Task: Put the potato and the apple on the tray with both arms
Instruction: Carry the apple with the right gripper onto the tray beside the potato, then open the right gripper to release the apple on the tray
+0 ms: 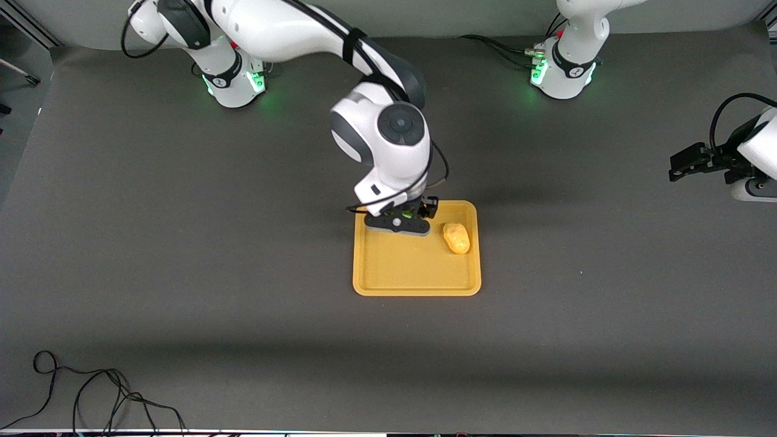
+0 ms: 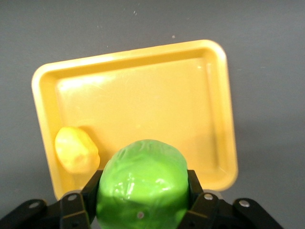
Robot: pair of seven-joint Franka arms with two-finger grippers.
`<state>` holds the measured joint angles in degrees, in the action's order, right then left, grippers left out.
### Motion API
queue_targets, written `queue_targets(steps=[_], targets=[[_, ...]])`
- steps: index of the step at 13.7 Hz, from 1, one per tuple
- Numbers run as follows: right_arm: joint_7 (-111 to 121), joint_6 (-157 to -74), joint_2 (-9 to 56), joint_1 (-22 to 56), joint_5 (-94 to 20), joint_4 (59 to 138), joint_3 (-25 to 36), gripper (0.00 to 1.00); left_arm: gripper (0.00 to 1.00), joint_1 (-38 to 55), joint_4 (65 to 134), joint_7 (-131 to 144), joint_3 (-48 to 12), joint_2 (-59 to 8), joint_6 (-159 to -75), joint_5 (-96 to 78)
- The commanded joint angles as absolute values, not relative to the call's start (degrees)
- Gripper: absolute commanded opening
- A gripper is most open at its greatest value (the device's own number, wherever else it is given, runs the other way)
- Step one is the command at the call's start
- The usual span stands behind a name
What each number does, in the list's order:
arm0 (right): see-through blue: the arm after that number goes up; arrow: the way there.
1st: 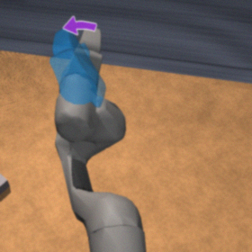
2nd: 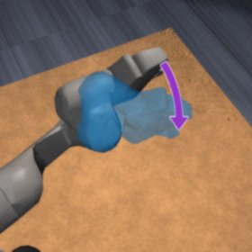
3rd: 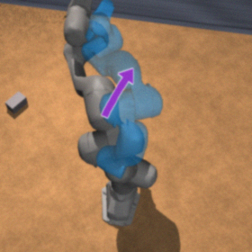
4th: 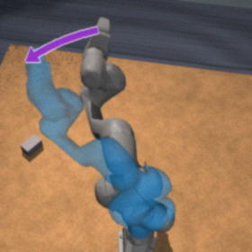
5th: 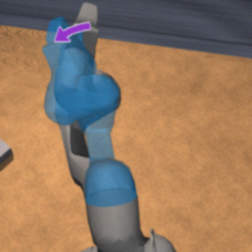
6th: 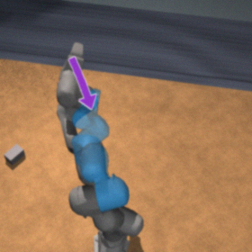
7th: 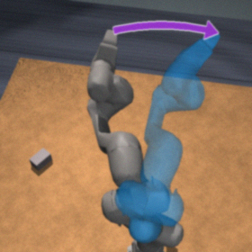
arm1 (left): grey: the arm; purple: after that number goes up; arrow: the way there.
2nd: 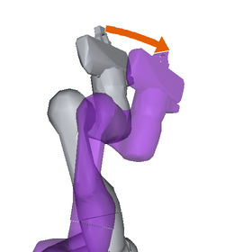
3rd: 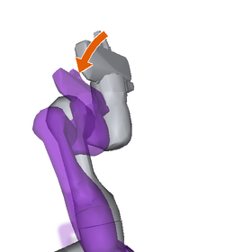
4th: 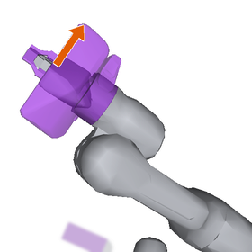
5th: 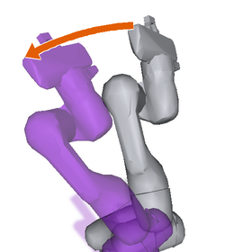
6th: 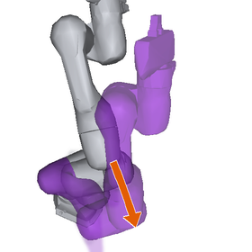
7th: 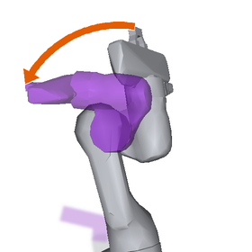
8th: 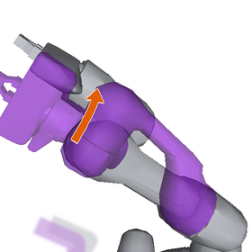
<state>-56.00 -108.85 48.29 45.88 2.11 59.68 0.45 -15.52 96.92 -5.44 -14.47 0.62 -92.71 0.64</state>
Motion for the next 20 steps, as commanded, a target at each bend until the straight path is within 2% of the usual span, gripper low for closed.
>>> queue_targets(steps=[1, 5, 10, 11, 12, 13, 15, 18, 19, 20], targets=[[-57.13, -112.39, 54.48, 46.41, 2.9, 55.81, 1.14, 0.58, 1.0, -14.68, 96.42, -5.54, -14.68, 0.0, -92.55, 0.17], [-57.13, -116.54, 59.05, 46.32, 2.9, 56.42, 1.14, 0.58, 1.0, -15.03, 96.68, -5.45, -14.59, -0.35, -94.21, 0.18], [-57.22, -123.04, 59.24, 46.06, 2.81, 60.91, 1.49, 0.59, 1.0, -13.98, 95.36, -6.59, -14.77, -1.5, -93.6, 0.26], [-57.22, -123.05, 59.24, 45.97, 2.81, 60.91, 1.49, 0.68, 1.0, -13.19, 95.19, -6.5, -14.77, -1.49, -93.6, 0.35], [-57.04, -123.05, 59.24, 45.79, 2.81, 60.91, 1.49, 0.85, 1.0, -12.75, 94.75, -6.5, -14.68, -1.41, -93.6, 0.53], [-56.61, -123.05, 58.98, 45.7, 2.81, 60.91, 1.49, 0.86, 1.0, -12.83, 94.31, -6.42, -14.68, -1.49, -93.52, 0.53], [-56.43, -123.05, 58.89, 45.53, 2.9, 60.91, 1.58, 0.8, 1.0, -13.09, 93.43, -6.5, -14.59, -1.58, -93.69, 0.53], [-56.16, -123.05, 58.89, 45.44, 3.34, 60.91, 1.67, 0.8, 1.0, -12.66, 92.81, -6.5, -14.68, -1.32, -93.52, 0.53], [-56.16, -123.05, 58.8, 45.44, 3.6, 60.91, 1.67, 0.86, 1.0, -12.66, 92.55, -6.5, -14.76, -1.23, -92.65, 0.44], [-56.16, -122.96, 58.62, 45.44, 3.6, 60.91, 1.67, 0.99, 1.0, -12.57, 92.11, -6.42, -14.77, -1.23, -91.85, 0.27]])
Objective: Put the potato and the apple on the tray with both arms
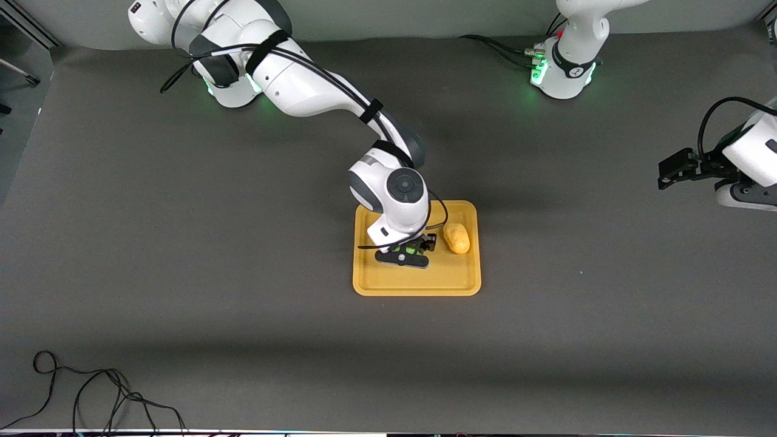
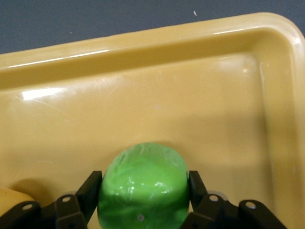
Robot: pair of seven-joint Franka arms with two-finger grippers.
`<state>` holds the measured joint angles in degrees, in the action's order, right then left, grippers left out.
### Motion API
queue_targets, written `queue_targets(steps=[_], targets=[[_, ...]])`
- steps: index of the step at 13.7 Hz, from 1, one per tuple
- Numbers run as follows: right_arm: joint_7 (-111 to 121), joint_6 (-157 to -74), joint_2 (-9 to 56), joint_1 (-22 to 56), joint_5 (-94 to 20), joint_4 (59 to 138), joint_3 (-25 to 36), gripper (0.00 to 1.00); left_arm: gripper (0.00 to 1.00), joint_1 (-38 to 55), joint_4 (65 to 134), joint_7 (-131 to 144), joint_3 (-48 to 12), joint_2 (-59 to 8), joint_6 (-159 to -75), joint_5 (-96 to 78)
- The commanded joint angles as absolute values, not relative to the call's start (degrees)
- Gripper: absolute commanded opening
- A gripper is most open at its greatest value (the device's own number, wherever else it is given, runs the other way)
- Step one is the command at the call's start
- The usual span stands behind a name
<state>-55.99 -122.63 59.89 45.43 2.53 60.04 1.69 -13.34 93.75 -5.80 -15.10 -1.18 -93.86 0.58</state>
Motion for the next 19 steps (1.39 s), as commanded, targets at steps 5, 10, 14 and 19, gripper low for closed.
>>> queue_targets(steps=[5, 10, 14, 19], targets=[[-56.43, -113.06, 51.35, 43.95, 2.9, 58.98, 1.93, 1.0, 1.0, -11.17, 91.67, -6.42, -13.8, -1.67, -91.76, 0.88], [-54.42, -99.69, 38.7, 39.3, 2.81, 57.83, 1.85, 1.0, 1.0, 0.09, 91.41, -6.5, -0.88, -2.11, -92.64, 0.62], [-33.62, -88.53, 25.78, 32.71, 3.16, 65.11, 1.93, 1.0, 1.0, -1.66, 91.41, -6.59, -1.75, -2.2, -92.81, 0.7], [-15.07, -87.01, 10.31, 24.97, 2.73, 79.52, 6.57, 1.0, 1.0, -10.2, 90.7, -11.34, -11.6, -2.02, -92.64, 0.62]])
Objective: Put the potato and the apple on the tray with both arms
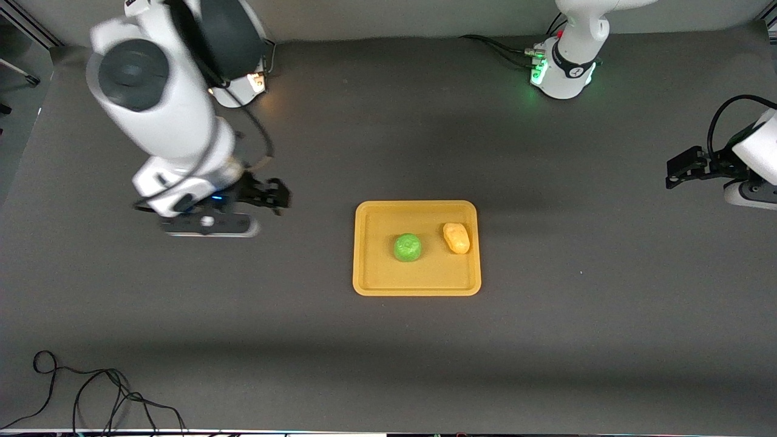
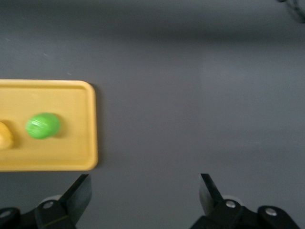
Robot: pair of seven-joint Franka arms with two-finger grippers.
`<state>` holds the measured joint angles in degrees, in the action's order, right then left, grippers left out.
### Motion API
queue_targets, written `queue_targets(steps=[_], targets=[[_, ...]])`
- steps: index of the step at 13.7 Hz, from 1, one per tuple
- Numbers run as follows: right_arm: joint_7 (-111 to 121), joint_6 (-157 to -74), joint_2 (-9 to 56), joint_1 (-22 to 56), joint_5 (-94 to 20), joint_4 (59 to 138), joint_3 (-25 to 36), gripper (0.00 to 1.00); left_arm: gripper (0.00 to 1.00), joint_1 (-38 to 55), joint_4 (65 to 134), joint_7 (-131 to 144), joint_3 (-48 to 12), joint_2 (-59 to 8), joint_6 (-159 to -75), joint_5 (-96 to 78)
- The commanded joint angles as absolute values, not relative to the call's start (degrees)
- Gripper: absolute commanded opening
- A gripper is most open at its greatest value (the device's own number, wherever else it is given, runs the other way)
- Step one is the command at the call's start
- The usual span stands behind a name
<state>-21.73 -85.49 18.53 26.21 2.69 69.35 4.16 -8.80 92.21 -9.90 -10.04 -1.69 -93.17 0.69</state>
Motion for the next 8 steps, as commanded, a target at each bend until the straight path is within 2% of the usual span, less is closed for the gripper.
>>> queue_targets(steps=[1, 3, 5, 7, 8], targets=[[-11.38, -87.36, 7.93, 24.26, 2.64, 81.8, 7.98, 1.0, 1.0, -10.89, 90.96, -11.42, -10.99, -2.28, -92.72, 0.09], [-7.92, -88.32, 4.23, 18.14, 2.11, 86.03, 7.56, 1.0, 1.0, -11.07, 90.88, -11.95, -10.72, -2.28, -92.9, -0.17], [-2.49, -88.33, 3.34, 11.64, 0.19, 86.92, 6.69, 1.0, 1.0, -11.16, 90.88, -11.52, -10.64, -2.2, -92.38, -3.41], [2.09, -88.07, 2.73, 1.28, -0.18, 86.92, 0.48, 1.0, 1.0, -11.16, 90.88, -11.51, -10.55, -2.02, -92.02, -4.66], [2.72, -88.07, 2.2, -1.47, -0.18, 87.01, -1.04, 1.0, 1.0, -11.08, 90.88, -11.34, -10.63, -1.85, -92.02, -4.57]])
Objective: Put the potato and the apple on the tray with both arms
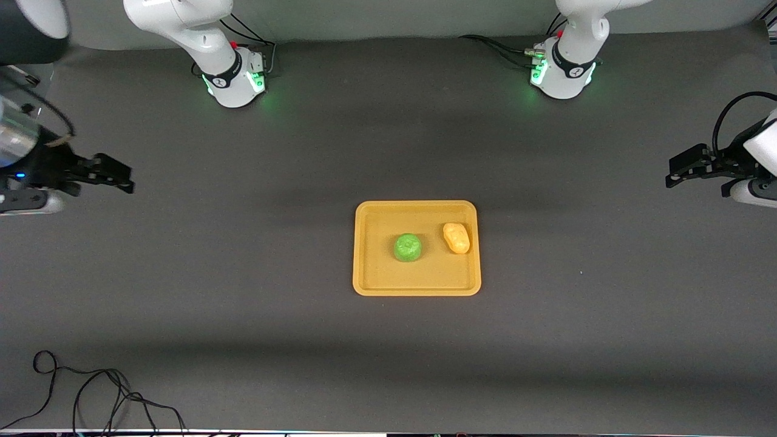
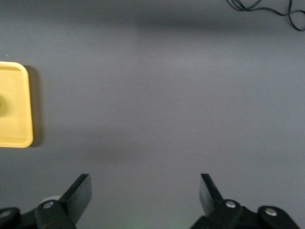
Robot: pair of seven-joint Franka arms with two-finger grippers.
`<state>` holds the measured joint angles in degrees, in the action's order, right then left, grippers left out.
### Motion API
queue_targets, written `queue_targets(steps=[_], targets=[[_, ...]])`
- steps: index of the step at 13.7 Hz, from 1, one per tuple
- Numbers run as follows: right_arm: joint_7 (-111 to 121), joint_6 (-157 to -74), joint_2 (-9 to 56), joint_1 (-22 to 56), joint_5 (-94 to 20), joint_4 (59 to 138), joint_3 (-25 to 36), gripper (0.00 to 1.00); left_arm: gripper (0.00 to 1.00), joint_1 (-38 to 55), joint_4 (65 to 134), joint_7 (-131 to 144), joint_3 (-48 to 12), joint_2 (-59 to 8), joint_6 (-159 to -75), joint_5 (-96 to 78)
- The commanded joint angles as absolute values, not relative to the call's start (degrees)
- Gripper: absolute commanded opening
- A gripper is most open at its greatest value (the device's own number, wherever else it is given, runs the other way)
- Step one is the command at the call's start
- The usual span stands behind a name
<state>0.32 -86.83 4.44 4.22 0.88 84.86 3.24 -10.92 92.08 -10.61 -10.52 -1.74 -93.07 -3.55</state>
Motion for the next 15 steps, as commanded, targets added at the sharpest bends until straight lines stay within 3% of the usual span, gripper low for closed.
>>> queue_targets(steps=[1, 15], targets=[[2.81, -88.07, 2.2, -1.75, -0.09, 87.1, -0.88, 1.0, 1.0, -11.16, 90.79, -11.34, -10.55, -1.93, -92.28, -4.48], [2.29, -87.89, 3.34, -1.58, 0.7, 86.75, 1.67, 1.0, 1.0, -10.99, 91.23, -10.73, -10.63, -1.76, -94.4, 1.67]])
